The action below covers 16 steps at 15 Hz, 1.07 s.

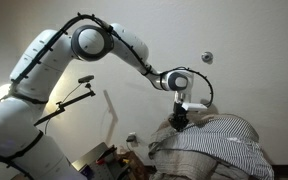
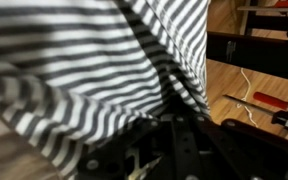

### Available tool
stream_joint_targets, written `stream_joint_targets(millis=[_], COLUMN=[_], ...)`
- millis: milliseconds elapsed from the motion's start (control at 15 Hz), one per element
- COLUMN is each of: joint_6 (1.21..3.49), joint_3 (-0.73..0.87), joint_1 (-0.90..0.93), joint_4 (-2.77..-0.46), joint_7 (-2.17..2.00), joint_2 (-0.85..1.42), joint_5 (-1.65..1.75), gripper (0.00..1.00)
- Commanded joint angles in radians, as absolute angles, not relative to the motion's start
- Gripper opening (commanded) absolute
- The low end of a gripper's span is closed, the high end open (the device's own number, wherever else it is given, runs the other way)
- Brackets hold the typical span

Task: Unfold the striped garment

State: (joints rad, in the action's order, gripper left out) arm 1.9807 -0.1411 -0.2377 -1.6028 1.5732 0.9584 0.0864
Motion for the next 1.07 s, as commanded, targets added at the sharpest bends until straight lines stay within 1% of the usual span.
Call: stream_joint_targets(millis=[0,267,400,800,1000], joint_6=[1.854,1.863,1.961,2.358,2.453], joint_3=[-0.166,-0.164,-0.163,-0.17,-0.179], joint_1=[-0.231,-0.201,-0.192,-0.178,-0.188], joint_4=[-1.551,-1.529,-1.545,-1.63,-1.671], joint_7=[1.672,1.695,1.684,1.652,1.648], joint_2=[0.992,1.003,0.995,0.978,0.973], joint_5=[0.037,0.022,0.022,0.019,0.008], gripper=[0.0,0.0,0.0,0.0,0.0])
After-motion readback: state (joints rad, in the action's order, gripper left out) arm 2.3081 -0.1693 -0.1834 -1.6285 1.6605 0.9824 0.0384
